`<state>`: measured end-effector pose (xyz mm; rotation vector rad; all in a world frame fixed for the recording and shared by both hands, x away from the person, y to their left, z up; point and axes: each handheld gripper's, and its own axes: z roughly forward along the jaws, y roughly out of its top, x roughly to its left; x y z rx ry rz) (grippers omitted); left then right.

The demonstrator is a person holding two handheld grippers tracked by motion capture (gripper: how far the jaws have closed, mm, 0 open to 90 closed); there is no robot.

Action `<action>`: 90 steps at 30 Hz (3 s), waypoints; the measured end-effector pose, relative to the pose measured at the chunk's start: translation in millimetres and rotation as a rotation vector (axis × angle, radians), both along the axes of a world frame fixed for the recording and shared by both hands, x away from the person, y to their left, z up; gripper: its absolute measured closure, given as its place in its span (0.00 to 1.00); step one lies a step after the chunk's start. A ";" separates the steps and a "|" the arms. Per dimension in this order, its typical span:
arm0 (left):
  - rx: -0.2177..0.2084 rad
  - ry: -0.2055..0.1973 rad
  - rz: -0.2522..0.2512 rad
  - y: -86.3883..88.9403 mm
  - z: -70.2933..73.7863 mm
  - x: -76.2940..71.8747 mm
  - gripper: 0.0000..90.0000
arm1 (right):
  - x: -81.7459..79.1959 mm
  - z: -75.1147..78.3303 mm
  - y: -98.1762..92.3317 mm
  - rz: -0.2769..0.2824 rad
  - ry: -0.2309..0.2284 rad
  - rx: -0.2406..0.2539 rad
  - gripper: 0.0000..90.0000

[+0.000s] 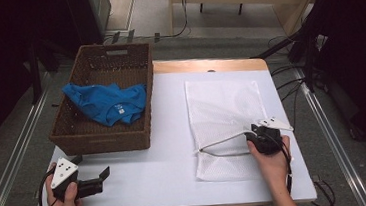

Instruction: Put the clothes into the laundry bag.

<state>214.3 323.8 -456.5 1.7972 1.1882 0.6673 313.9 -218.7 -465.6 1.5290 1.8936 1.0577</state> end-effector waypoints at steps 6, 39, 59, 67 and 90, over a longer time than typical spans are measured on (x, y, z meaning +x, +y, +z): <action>-0.034 -0.033 0.005 -0.4 7.1 -3.8 0.00 | -3.5 4.3 -0.8 0.035 -0.026 0.031 0.98; -0.060 -0.094 0.068 -25.6 80.0 47.2 0.00 | -9.6 5.1 4.8 0.102 -0.052 0.024 1.00; -0.090 -0.050 0.118 -27.7 107.7 105.0 0.00 | -11.4 6.6 2.5 0.122 -0.068 0.029 1.00; -0.048 -0.038 0.125 -35.3 114.5 127.2 0.00 | -11.1 6.1 2.6 0.129 -0.068 0.029 1.00; -0.004 0.266 0.275 -27.9 89.6 221.4 0.00 | -10.8 4.1 6.2 0.145 -0.065 0.022 1.00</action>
